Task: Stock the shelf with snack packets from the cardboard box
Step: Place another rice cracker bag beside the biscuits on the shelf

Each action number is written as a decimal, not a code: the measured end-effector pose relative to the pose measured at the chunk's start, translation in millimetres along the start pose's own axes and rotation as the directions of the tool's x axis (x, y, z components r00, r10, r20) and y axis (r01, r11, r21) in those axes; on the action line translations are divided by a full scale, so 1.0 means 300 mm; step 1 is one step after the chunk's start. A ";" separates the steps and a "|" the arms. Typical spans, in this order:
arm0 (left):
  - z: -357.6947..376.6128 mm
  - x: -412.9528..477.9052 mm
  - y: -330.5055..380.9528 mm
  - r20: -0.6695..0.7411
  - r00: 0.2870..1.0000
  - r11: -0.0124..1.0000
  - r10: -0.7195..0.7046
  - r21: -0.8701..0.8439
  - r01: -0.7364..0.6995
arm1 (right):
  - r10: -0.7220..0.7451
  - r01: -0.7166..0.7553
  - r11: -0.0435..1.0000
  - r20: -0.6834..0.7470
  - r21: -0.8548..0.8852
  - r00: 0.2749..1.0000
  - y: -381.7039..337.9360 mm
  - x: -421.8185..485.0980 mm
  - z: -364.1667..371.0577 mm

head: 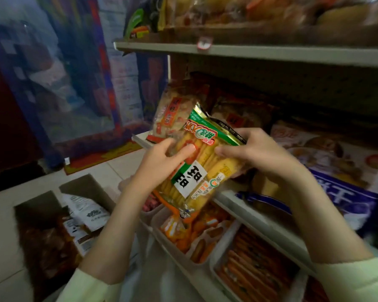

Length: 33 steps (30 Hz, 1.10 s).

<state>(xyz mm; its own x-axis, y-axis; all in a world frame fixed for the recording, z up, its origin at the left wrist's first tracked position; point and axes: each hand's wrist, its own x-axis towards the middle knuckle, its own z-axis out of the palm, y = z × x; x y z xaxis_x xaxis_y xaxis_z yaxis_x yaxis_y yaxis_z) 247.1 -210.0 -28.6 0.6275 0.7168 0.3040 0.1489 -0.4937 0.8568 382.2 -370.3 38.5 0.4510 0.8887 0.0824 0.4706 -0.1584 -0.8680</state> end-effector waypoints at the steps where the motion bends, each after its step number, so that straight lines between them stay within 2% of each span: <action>1: 0.029 -0.008 0.027 0.027 1.000 0.999 0.000 -0.036 0.001 | 0.015 -0.015 1.000 -0.005 0.007 1.000 0.001 -0.024 -0.038; 2: 0.060 -0.015 0.048 0.050 0.999 0.997 -0.004 -0.077 0.008 | 0.032 -0.033 0.999 -0.021 -0.012 0.999 0.000 -0.051 -0.074; 4: 0.121 -0.036 0.095 0.109 0.994 0.989 -0.003 -0.147 0.019 | 0.035 -0.047 0.986 -0.077 -0.162 0.996 0.001 -0.104 -0.153; 6: 0.173 -0.053 0.128 0.171 0.985 0.986 0.013 -0.165 0.015 | 0.006 -0.043 0.946 -0.116 -0.320 0.993 0.000 -0.142 -0.219; 7: 0.194 -0.060 0.144 0.195 0.980 0.989 0.031 -0.150 -0.002 | -0.007 -0.041 0.939 -0.138 -0.341 0.990 -0.003 -0.157 -0.244; 13: 0.257 -0.102 0.270 0.335 0.926 0.984 0.173 -0.029 -0.174 | -0.096 0.011 0.886 -0.161 -0.464 0.982 -0.006 -0.223 -0.304; 18: 0.287 -0.125 0.387 0.464 0.859 0.912 0.216 0.218 -0.347 | -0.149 0.033 0.795 -0.143 -0.605 0.978 -0.018 -0.294 -0.341; 20: 0.318 -0.129 0.432 0.509 0.826 0.861 0.241 0.281 -0.424 | -0.093 0.006 0.721 -0.089 -0.693 0.992 -0.033 -0.322 -0.356; 23: 0.370 -0.133 0.492 0.557 0.781 0.761 0.282 0.366 -0.536 | 0.154 -0.028 0.606 0.082 -0.795 0.985 -0.035 -0.335 -0.379; 24: 0.384 -0.134 0.510 0.571 0.769 0.729 0.288 0.390 -0.563 | 0.223 -0.029 0.609 0.136 -0.793 0.965 -0.026 -0.334 -0.389; 26: 0.408 -0.145 0.544 0.600 0.737 0.666 0.311 0.416 -0.620 | 0.283 -0.043 0.700 0.222 -0.712 0.933 0.013 -0.339 -0.432; 29: 0.437 -0.165 0.597 0.617 0.680 0.582 0.396 0.404 -0.706 | 0.252 -0.066 0.849 0.292 -0.524 0.922 0.078 -0.381 -0.495; 31: 0.457 -0.181 0.644 0.633 0.621 0.491 0.462 0.400 -0.773 | 0.219 -0.067 0.915 0.352 -0.397 0.910 0.115 -0.423 -0.524; 33: 0.481 -0.193 0.687 0.650 0.583 0.448 0.488 0.386 -0.806 | 0.206 -0.099 0.955 0.388 -0.279 0.898 0.147 -0.460 -0.555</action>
<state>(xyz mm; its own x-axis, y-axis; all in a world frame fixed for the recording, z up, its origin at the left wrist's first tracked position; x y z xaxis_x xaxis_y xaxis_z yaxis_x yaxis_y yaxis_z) 351.8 -424.2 70.2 0.9351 -0.1433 0.3241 -0.1439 -0.9893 -0.0223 467.0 -571.7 70.4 0.2083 0.9325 -0.2949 0.6161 -0.3593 -0.7010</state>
